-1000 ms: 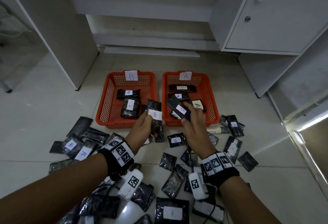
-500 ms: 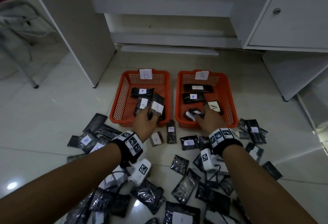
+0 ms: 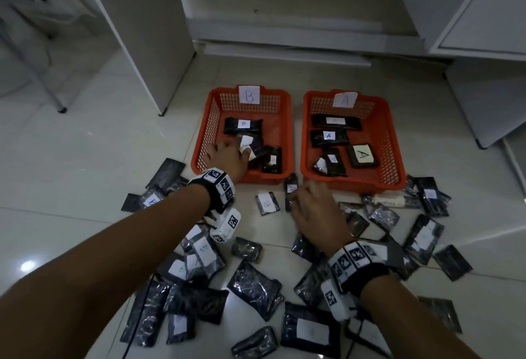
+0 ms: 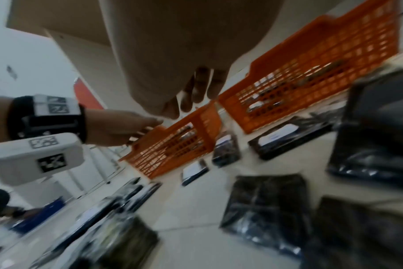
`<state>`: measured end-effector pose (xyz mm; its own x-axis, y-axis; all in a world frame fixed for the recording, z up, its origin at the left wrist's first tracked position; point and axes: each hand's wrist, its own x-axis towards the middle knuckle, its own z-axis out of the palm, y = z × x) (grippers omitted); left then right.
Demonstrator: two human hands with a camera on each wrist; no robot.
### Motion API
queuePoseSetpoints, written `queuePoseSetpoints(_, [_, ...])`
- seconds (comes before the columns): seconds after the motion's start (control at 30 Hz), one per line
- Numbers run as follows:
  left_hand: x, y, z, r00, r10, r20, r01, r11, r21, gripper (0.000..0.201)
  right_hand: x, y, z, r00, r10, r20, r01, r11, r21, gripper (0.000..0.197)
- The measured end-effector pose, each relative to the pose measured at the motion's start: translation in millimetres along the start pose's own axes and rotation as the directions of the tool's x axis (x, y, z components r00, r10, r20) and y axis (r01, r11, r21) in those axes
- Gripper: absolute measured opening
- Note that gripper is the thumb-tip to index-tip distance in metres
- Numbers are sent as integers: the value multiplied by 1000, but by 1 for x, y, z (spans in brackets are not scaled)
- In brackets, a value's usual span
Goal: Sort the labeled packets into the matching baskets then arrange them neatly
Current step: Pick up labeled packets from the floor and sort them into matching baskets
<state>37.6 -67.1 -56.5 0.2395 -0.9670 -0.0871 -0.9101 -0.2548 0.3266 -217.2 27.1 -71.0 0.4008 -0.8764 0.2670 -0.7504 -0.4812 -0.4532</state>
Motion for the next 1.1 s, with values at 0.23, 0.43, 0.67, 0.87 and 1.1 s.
queuePoseSetpoints(0.23, [-51,-41,-24,960,206,-190,-229,968,-105,32,-20,-74,58,797,30,604,-84,995,62,64])
queuePoseSetpoints(0.43, [-97,-118,-16,838,545,4,-545,838,-33,32,-17,-87,68,821,208,532,-356,914,192,43])
queuePoseSetpoints(0.67, [-119,-173,0,532,706,467,-831,540,130,48,-15,-82,46,771,417,481,-634,563,529,15])
queuePoseSetpoints(0.87, [-104,-154,-19,623,678,391,-736,677,-3,24,-5,-85,35,676,509,532,-646,63,761,29])
queuePoseSetpoints(1.1, [-109,-118,-46,813,492,312,-289,805,-518,28,4,-99,13,642,536,548,-588,-114,801,27])
